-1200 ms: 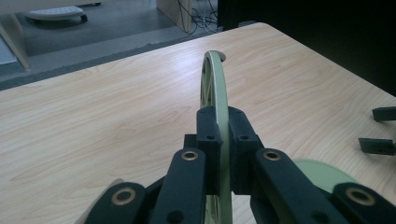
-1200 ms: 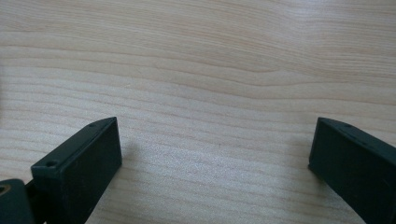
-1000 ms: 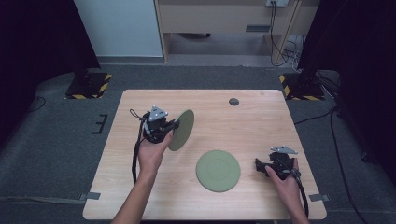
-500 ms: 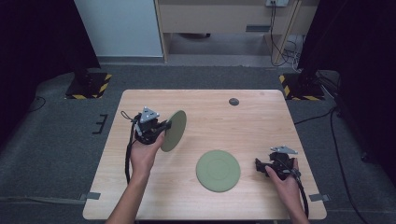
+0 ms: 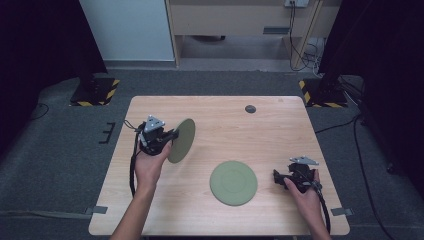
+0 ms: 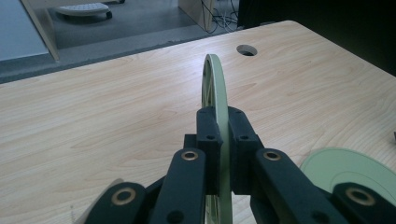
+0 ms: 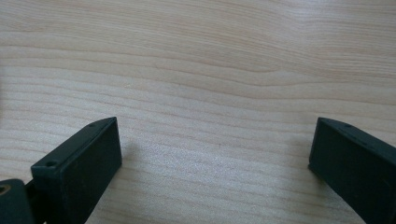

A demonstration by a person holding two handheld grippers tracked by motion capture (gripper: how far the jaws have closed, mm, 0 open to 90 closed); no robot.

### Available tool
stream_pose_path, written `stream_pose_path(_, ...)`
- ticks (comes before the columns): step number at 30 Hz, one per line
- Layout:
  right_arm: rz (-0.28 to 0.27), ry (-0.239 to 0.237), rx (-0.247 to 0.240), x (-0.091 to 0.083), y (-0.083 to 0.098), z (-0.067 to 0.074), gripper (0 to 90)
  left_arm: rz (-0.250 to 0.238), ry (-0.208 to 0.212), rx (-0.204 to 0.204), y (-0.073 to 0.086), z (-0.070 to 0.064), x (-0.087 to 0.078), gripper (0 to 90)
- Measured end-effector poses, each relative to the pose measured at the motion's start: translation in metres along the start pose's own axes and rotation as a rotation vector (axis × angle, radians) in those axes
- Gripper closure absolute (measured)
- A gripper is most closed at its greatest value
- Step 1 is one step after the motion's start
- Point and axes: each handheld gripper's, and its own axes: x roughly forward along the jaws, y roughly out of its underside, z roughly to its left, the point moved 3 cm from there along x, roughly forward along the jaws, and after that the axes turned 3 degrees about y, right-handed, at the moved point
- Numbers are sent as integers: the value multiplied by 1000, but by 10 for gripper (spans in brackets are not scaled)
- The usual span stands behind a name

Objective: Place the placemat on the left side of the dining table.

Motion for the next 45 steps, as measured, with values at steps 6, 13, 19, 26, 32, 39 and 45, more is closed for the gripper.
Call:
stream_pose_path(6,0,0,0,0,0,0,26,2,-11,-5,3,6,-4,854)
stream_pose_path(13,0,0,0,0,0,0,26,5,-24,-13,9,14,-8,854)
stream_pose_path(19,0,0,0,0,0,0,26,11,-43,-15,14,21,-12,854)
stream_pose_path(26,0,0,0,0,0,0,26,11,-49,-30,21,28,-15,854)
stream_pose_path(32,0,0,0,0,0,0,26,13,-52,-37,26,32,-16,854)
stream_pose_path(39,0,0,0,0,0,0,25,13,-57,-49,31,37,-17,854)
stream_pose_path(45,0,0,0,0,0,0,26,9,-63,-63,35,43,-20,854)
